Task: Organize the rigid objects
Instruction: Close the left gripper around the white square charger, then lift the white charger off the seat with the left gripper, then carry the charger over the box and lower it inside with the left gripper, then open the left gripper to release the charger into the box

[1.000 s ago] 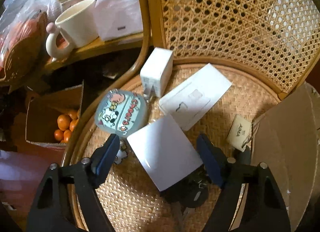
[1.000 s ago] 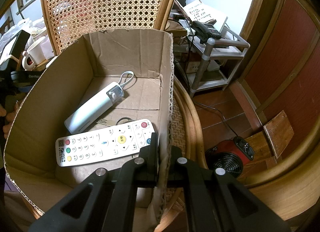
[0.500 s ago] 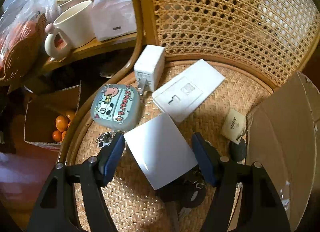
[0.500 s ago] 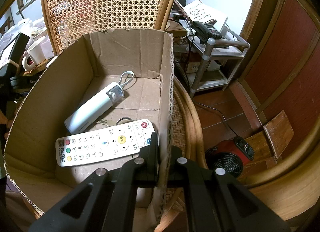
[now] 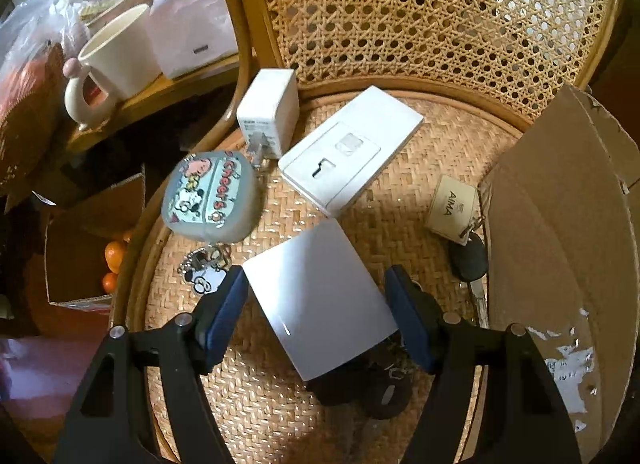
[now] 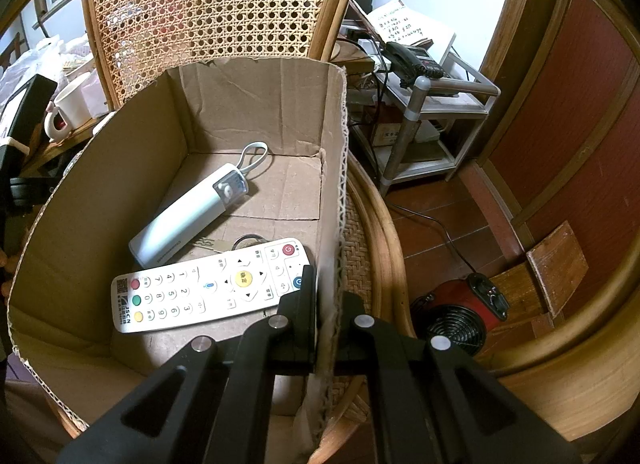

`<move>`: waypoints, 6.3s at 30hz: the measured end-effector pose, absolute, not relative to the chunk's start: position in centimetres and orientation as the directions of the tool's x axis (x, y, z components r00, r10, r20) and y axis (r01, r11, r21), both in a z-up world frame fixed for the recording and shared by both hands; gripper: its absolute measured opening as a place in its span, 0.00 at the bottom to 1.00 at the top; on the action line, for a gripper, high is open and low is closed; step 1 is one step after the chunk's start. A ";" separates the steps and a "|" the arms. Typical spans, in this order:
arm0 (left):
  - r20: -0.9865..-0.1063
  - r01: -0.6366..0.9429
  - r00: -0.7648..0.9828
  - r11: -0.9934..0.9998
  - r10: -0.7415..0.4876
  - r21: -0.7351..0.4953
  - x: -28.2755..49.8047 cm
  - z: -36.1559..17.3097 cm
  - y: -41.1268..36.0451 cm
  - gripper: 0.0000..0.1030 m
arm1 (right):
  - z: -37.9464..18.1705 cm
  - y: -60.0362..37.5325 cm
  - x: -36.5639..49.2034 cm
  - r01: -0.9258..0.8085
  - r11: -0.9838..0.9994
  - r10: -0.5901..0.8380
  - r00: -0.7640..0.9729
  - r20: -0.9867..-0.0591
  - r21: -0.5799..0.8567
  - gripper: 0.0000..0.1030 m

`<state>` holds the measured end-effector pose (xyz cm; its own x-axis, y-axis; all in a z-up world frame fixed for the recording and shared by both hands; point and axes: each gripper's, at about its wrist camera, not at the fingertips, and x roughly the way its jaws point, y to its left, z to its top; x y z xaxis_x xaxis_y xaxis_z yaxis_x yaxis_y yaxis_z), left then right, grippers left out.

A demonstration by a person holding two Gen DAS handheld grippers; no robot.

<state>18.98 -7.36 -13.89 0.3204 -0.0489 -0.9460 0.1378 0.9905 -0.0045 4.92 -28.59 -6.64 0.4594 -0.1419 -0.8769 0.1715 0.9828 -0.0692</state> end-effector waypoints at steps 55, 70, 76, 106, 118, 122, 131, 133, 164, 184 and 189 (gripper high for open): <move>-0.945 0.179 0.312 0.983 -0.099 -0.044 19.8 -13.3 -5.1 0.50 | -6.8 -28.5 4.9 0.169 0.983 -0.141 0.459 -0.877 -0.070 0.05; -0.936 0.126 0.341 0.991 -0.089 -0.048 20.3 -13.1 -5.9 0.49 | -6.8 -28.5 4.9 0.168 0.983 -0.141 0.459 -0.877 -0.069 0.05; -0.917 0.159 0.389 0.987 -0.091 -0.030 19.6 -11.5 -6.3 0.49 | -6.8 -28.5 4.9 0.169 0.983 -0.141 0.459 -0.877 -0.070 0.05; -0.774 0.279 0.590 0.957 -0.231 -0.073 13.1 -2.6 -7.7 0.49 | -6.8 -28.5 4.9 0.169 0.983 -0.141 0.459 -0.877 -0.070 0.05; -0.681 0.443 0.601 0.884 -0.418 -0.152 9.2 -0.7 -13.3 0.49 | -6.8 -28.7 4.7 0.175 0.982 -0.145 0.468 -0.872 -0.070 0.05; -0.689 0.472 0.578 0.868 -0.438 -0.155 8.5 -1.0 -14.9 0.49 | -6.7 -28.8 4.5 0.178 0.982 -0.143 0.468 -0.872 -0.065 0.05; -0.728 0.497 0.537 0.857 -0.426 -0.135 8.1 -2.4 -16.8 0.50 | -6.7 -28.8 4.5 0.178 0.982 -0.143 0.469 -0.872 -0.065 0.05; -0.735 0.511 0.526 0.850 -0.427 -0.128 8.1 -2.6 -17.2 0.50 | -6.6 -28.8 4.6 0.177 0.982 -0.143 0.468 -0.872 -0.066 0.06; -0.820 0.556 0.489 0.831 -0.299 0.029 8.2 -5.6 -19.2 0.49 | -6.5 -28.6 4.7 0.176 0.982 -0.144 0.469 -0.871 -0.068 0.06; -0.745 0.425 0.611 0.905 -0.269 0.021 9.1 -1.7 -13.7 0.87 | -6.7 -28.4 4.8 0.175 0.982 -0.143 0.471 -0.870 -0.067 0.05; -0.764 0.335 0.607 0.942 -0.217 -0.001 11.4 -2.3 -10.5 0.91 | -6.7 -28.4 4.9 0.175 0.982 -0.143 0.471 -0.870 -0.067 0.05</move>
